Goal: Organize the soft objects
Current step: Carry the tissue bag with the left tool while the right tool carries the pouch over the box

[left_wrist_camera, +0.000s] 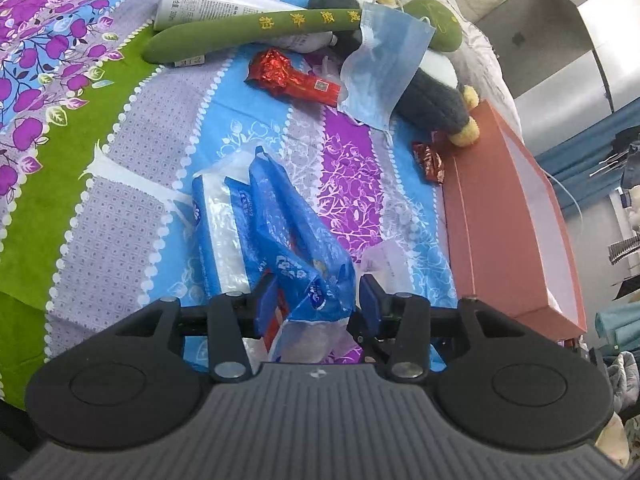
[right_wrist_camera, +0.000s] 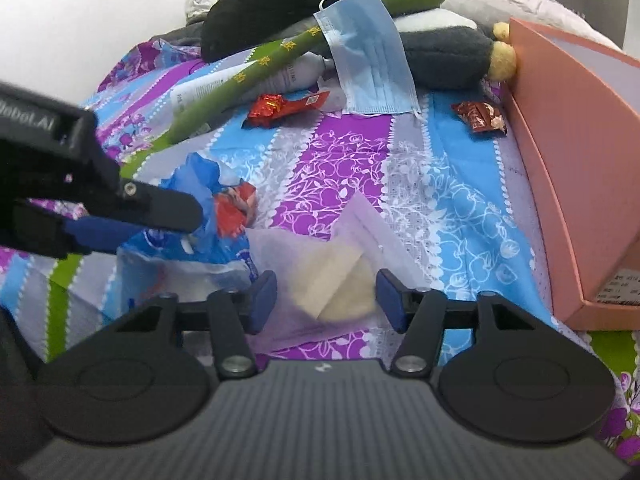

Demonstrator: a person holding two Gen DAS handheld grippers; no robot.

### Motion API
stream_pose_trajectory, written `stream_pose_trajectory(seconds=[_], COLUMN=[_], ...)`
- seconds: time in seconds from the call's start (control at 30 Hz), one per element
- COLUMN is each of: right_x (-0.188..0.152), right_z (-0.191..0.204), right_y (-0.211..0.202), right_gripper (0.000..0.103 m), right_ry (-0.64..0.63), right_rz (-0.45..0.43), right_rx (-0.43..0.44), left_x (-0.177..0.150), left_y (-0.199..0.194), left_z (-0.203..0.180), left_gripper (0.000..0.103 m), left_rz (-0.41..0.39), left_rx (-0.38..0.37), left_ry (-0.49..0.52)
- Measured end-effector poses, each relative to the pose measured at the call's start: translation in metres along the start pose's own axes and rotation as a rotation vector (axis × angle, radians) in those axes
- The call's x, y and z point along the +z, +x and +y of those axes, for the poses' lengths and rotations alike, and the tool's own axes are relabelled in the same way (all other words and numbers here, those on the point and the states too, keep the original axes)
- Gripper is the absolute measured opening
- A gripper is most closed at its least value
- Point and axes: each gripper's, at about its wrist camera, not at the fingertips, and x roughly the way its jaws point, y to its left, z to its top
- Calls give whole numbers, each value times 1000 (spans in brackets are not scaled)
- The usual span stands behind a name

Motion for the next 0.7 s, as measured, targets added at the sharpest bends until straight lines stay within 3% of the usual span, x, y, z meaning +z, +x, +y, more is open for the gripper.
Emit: stream_pose_trajectory(seconds=[0.23,0.37,0.53,0.7], right_x=[-1,0,-1,-4], right_z=[9,7,2,-4], right_y=[2,-1,-7,-12], right_gripper=[44,28,24,23], right_ry=[-68,-59,-37,-8], right_rz=[-4,-18,-27,-27], right_rx=[-37,-45,-48,-54], left_x=[-2,-5,-9,-9], left_y=[8,14,19,19], left_z=[-17,-28,-33,-36], left_gripper=[51,51,49,27], left_rz=[-12,-12,-12,-29], left_rx=[79,117,142,145], left_ry=[81,133,179,220])
